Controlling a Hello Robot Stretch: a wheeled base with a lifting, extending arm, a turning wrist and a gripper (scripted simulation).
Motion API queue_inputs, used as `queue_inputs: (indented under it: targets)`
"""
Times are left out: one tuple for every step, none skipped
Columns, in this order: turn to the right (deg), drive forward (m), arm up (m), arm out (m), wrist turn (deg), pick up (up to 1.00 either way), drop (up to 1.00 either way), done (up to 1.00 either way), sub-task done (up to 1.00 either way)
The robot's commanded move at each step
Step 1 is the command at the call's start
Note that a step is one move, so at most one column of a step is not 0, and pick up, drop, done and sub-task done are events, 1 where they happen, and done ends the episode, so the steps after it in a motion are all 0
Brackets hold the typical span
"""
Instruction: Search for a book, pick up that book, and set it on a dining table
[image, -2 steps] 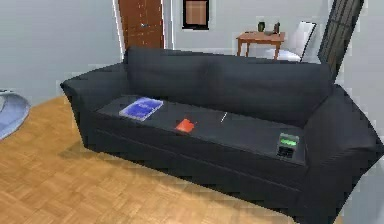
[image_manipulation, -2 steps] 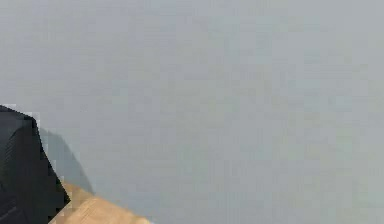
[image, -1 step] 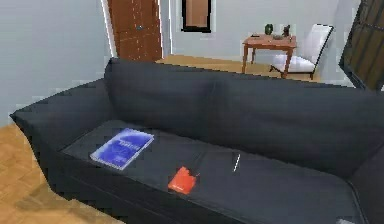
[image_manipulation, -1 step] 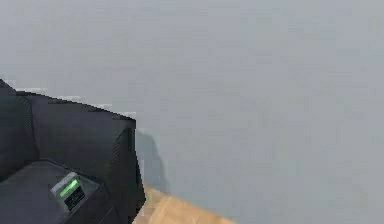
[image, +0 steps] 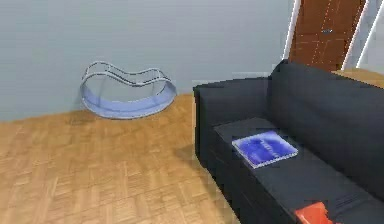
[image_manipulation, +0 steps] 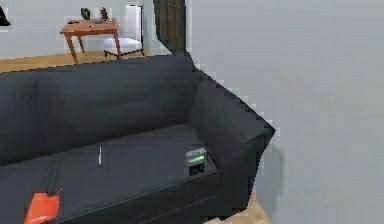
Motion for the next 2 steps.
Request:
queue_inputs:
  targets:
    - [-42.0, 0.00, 0.00, 0.00, 0.0, 0.00, 0.00, 0.00, 0.00]
    - [0.0, 0.00, 0.50, 0.00, 0.0, 0.00, 0.00, 0.00, 0.00]
